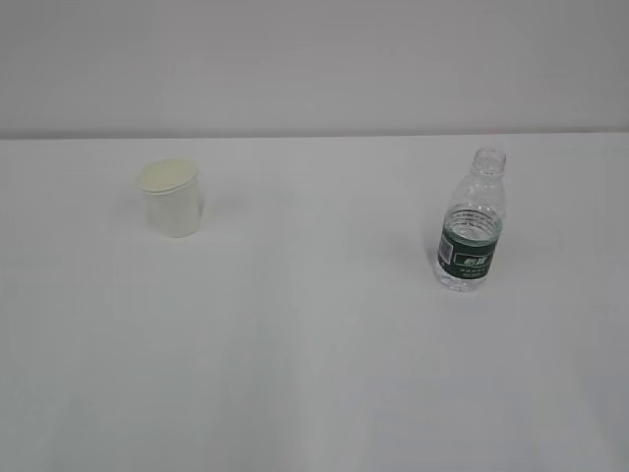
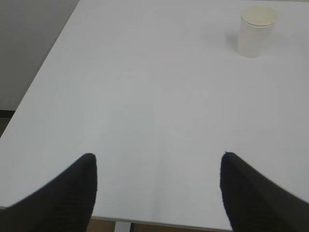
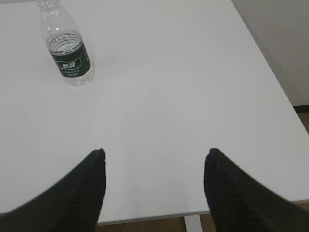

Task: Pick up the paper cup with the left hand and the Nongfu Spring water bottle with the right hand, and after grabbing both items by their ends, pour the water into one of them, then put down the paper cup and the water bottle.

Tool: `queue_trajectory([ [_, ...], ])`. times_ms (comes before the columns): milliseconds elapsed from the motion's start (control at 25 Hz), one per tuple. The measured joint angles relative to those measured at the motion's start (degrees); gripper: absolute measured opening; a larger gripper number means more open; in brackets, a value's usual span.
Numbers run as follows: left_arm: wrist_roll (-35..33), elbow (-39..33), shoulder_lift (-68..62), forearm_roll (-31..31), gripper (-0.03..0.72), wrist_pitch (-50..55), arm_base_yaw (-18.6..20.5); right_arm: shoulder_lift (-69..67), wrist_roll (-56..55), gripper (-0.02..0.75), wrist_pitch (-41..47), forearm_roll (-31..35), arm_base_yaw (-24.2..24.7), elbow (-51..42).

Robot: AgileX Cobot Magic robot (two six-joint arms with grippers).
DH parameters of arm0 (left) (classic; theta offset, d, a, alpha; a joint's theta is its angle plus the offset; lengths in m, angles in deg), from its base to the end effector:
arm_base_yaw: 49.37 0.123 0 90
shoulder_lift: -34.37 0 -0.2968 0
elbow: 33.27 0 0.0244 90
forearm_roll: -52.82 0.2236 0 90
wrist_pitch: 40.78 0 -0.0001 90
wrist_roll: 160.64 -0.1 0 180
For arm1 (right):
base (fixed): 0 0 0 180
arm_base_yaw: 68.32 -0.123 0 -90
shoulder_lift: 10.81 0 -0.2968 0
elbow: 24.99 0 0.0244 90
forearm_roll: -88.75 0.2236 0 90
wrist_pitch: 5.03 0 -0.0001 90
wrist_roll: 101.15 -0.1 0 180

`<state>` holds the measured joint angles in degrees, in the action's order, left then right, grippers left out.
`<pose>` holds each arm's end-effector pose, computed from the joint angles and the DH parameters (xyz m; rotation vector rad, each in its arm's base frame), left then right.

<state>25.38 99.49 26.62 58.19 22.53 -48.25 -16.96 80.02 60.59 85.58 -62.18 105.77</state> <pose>-0.0373 0.0076 0.2641 -0.1365 2.0571 0.0596 -0.0397 -0.0008 0.2504 0.0976 2.1117 -0.1430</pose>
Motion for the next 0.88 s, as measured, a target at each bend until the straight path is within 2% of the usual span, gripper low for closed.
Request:
queue_trajectory([
  [560, 0.00, 0.00, 0.00, 0.00, 0.565, 0.00, 0.00, 0.00, 0.00, 0.484, 0.00, 0.00, 0.00, 0.00],
  [880, 0.00, 0.00, 0.00, 0.00, 0.522, 0.00, 0.00, 0.00, 0.00, 0.484, 0.00, 0.00, 0.00, 0.00],
])
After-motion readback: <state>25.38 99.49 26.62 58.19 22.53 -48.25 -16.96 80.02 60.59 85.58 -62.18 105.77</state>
